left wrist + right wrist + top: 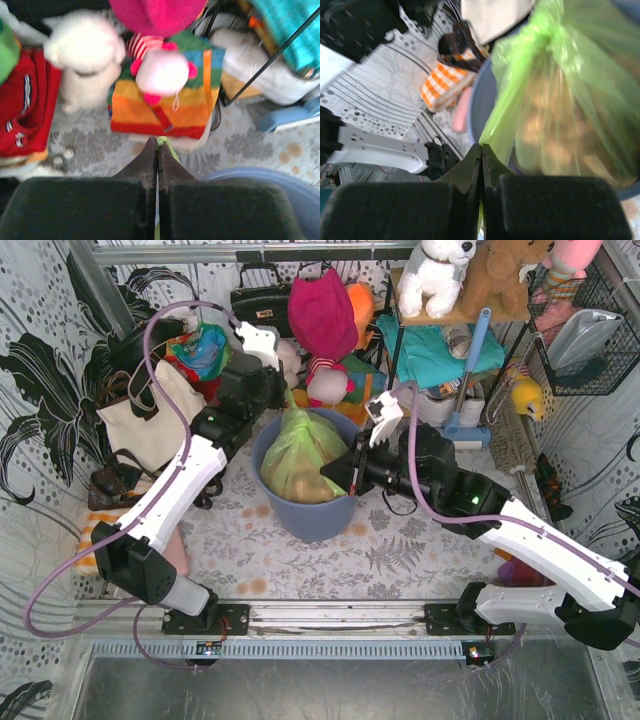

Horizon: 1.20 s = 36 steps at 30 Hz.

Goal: Tie the trash bag

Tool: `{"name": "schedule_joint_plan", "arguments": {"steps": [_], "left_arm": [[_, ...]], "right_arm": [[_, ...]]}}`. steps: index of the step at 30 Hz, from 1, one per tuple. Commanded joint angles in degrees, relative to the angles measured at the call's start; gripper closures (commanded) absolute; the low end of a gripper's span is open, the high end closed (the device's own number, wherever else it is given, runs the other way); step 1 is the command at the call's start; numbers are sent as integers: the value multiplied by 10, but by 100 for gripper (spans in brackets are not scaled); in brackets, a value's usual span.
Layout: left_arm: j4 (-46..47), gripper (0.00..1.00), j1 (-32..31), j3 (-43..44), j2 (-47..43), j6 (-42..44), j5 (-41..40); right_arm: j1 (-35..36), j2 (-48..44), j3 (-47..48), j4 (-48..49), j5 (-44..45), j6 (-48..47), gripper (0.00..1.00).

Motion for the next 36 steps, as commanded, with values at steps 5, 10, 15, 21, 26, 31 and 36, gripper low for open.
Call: {"name": "schedule_joint_plan", "arguments": {"steps": [5,10,15,21,26,31,36], "left_arm": [[28,100,11,-65,12,1,-33],[24,100,12,-20,-8,-4,9],[67,100,11,18,-53,-24,117],[128,100,12,13,-90,-44,311],[224,100,12,-49,-127,-83,438],[231,100,12,-23,-137,-93,450],[257,100,11,4,-137,-115,468]], "right_arm": [[-1,-23,-78,73,-49,68,100],[-1,-15,-51,114,-60,54,100],[-2,-6,-22,170,-37,29,100],[-2,9,-3,237,1,-5,100],[-6,27,2,284,43,-35,100],[-11,48,35,297,54,-55,100],[-12,49,52,311,71,-70,100]]}}
